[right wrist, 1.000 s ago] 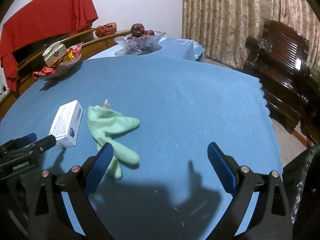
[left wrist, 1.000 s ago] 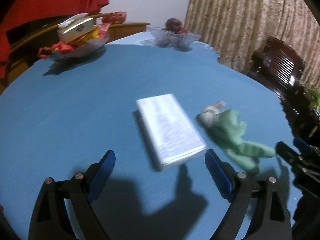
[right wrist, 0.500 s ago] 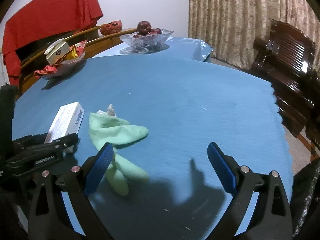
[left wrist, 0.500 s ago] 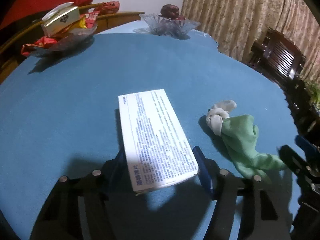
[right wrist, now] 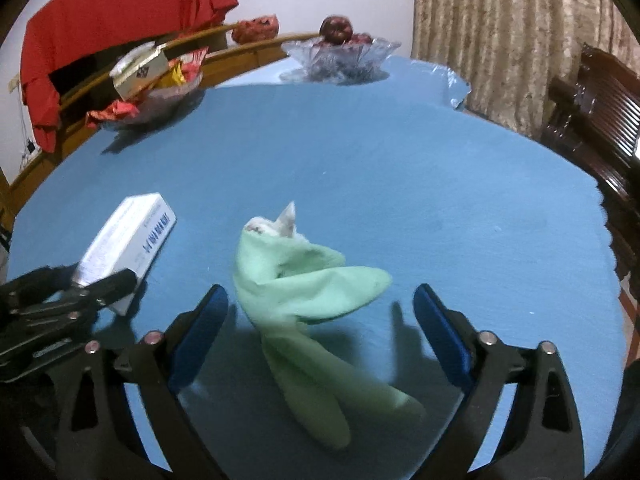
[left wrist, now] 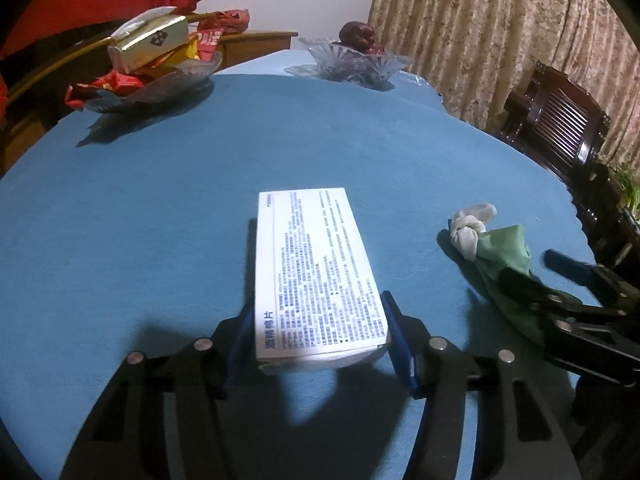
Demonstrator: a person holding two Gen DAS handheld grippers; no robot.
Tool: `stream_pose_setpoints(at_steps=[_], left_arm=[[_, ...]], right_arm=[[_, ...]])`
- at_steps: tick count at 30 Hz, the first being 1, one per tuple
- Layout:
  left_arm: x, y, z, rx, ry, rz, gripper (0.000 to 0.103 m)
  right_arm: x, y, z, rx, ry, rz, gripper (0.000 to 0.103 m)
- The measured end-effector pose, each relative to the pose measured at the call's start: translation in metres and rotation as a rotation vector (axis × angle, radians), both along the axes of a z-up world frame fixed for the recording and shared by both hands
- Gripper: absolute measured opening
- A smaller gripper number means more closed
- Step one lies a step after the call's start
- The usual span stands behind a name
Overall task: Collect trash
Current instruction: 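Grasp the white medicine box with the left tool while the right tool grasps the green glove, then lift the box and glove and carry both tools over the bin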
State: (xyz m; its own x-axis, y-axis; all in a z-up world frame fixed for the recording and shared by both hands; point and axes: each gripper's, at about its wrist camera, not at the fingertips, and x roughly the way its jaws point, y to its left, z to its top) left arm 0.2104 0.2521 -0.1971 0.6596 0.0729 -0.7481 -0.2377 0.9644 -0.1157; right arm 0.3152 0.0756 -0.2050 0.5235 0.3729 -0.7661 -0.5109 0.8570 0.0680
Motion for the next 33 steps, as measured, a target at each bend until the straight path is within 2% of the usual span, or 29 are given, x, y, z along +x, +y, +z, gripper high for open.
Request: stream_pose_setpoints(at_steps=[3,6,7,8,11,21,33], left_arm=[[-0.002,-0.001,0.002,0.007,-0.004,-0.003,0.057],[-0.002,-0.003,0.006,0.008,-0.009,-0.004,0.057],[-0.003,-0.004,0.007,0.009,-0.012,-0.005,0.057],[-0.003,-0.006,0.009,0.011,-0.016,-0.007,0.057],[-0.005,-0.013,0.015,0.021,-0.027,-0.021,0.057],[-0.014,-0.043,0.042,0.013,-0.074,-0.081,0.056],[-0.043,-0.103,0.078,-0.027,-0.145,-0.185,0.056]], right_arm=[[0.002,0.004,-0.004,-0.011,0.024,0.006,0.064],[0.001,0.001,-0.003,0.017,0.042,0.026,0.039],[0.000,0.001,-0.002,0.025,0.050,0.034,0.035],[-0.001,0.001,-0.002,0.028,0.050,0.039,0.027],[-0.006,-0.003,0.005,0.042,0.041,0.044,0.020],[-0.031,-0.037,0.050,0.096,-0.029,0.016,0.018],[-0.081,-0.116,0.095,0.118,-0.088,-0.077,0.018]])
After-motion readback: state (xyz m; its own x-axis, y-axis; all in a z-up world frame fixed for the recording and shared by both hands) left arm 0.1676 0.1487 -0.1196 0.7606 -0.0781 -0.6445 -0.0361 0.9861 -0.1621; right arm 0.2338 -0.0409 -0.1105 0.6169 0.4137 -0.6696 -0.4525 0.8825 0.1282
